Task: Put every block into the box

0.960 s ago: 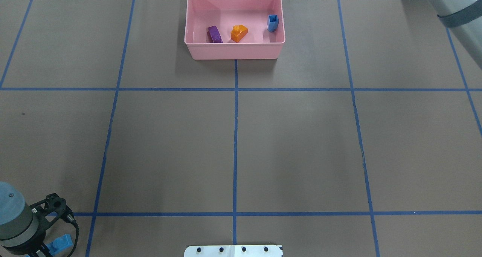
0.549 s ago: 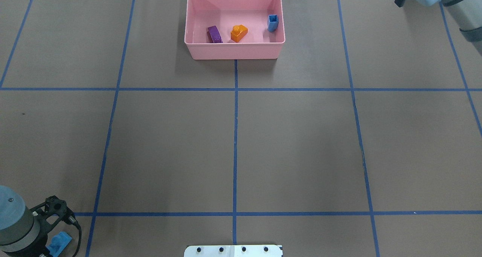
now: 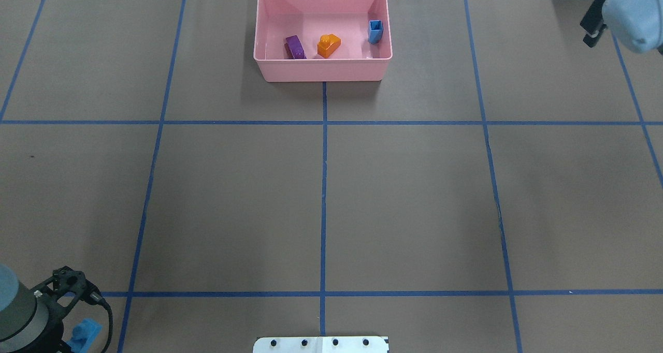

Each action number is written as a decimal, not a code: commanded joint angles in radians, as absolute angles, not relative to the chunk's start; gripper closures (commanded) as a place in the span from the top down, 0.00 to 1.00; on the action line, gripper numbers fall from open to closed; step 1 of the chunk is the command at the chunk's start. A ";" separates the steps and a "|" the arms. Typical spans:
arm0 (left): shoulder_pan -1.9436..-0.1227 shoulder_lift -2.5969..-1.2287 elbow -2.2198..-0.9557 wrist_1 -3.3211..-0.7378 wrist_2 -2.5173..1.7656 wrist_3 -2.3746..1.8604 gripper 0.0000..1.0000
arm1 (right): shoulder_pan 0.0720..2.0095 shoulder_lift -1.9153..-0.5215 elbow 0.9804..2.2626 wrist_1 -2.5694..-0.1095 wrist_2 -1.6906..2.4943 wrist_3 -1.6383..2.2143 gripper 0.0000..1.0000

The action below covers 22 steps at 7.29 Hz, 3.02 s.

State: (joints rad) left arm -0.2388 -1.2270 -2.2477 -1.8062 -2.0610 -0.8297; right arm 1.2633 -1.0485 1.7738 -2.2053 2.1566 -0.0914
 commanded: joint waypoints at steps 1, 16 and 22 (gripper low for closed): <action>-0.413 -1.223 -2.328 -1.755 -2.138 -0.833 0.00 | 1.262 -1.295 1.815 -1.997 2.212 -0.097 1.00; -0.977 -2.051 -1.830 -1.512 -2.289 -0.819 0.00 | 1.180 -1.974 1.651 -1.717 2.141 -0.411 1.00; -0.979 -2.052 -1.827 -1.511 -2.263 -0.773 0.00 | 1.131 -1.973 1.559 -1.695 2.272 -0.410 0.84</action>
State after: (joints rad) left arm -0.9786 -2.0524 -1.8257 -1.5098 -2.2636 -0.7739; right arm 1.1394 -1.9727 1.5753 -1.6970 2.2654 -0.4108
